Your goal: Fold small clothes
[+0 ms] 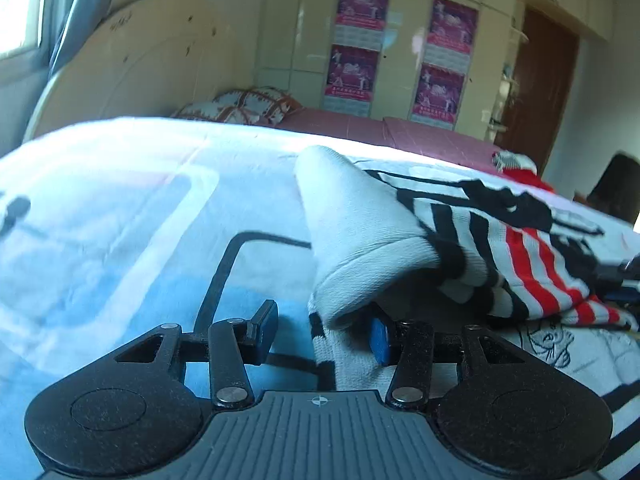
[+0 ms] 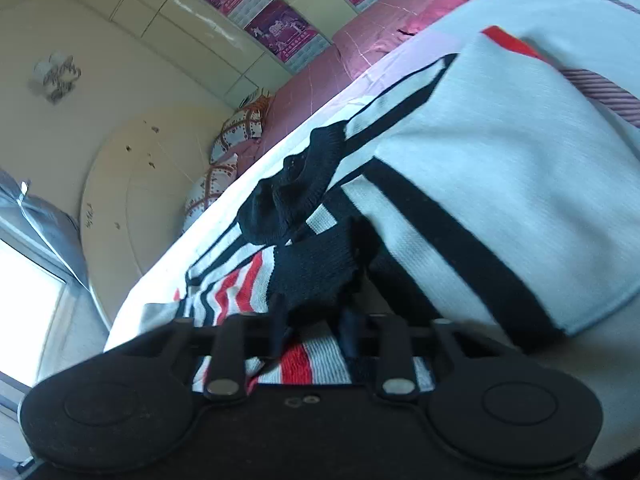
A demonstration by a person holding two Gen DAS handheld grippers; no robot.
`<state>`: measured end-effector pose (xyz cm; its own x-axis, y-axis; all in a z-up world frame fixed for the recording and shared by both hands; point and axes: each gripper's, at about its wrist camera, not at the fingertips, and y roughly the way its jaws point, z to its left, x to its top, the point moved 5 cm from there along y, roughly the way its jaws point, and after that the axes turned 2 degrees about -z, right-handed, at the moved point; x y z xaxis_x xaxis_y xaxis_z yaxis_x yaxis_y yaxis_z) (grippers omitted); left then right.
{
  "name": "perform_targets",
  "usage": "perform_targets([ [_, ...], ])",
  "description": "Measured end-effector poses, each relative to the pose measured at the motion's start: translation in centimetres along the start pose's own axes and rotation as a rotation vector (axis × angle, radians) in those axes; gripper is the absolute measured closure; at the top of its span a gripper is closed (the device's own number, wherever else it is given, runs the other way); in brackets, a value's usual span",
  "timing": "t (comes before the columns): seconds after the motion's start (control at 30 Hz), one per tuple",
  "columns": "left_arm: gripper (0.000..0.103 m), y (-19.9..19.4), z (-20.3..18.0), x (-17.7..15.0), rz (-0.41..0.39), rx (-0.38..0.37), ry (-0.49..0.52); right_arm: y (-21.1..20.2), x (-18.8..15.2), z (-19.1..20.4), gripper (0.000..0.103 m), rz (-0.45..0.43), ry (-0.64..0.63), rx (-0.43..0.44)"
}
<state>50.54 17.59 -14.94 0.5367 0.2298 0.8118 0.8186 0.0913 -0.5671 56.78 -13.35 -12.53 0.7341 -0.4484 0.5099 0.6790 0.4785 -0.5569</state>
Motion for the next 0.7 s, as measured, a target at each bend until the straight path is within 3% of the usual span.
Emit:
perform_targets([
  [0.07, 0.055, 0.0, -0.3, 0.1, -0.005, 0.005, 0.026, 0.2, 0.0, 0.6, 0.096, -0.006, -0.043, -0.016],
  [0.23, 0.055, 1.0, 0.0, 0.2, 0.007, -0.02, 0.001, -3.0, 1.2, 3.5, 0.096, -0.135, -0.224, -0.043],
  [0.37, 0.055, 1.2, 0.2, 0.1, 0.006, -0.03, -0.015, -6.4, 2.3, 3.6, 0.096, -0.215, -0.279, -0.073],
  [0.5, 0.055, 1.4, 0.0, 0.1, 0.01, -0.024, -0.003, -6.2, 1.5, 1.4, 0.096, -0.179, -0.293, -0.134],
  [0.7, 0.055, 1.6, -0.1, 0.2, 0.014, -0.022, 0.004, -6.1, 0.5, 0.6, 0.097, -0.181, -0.29, -0.139],
])
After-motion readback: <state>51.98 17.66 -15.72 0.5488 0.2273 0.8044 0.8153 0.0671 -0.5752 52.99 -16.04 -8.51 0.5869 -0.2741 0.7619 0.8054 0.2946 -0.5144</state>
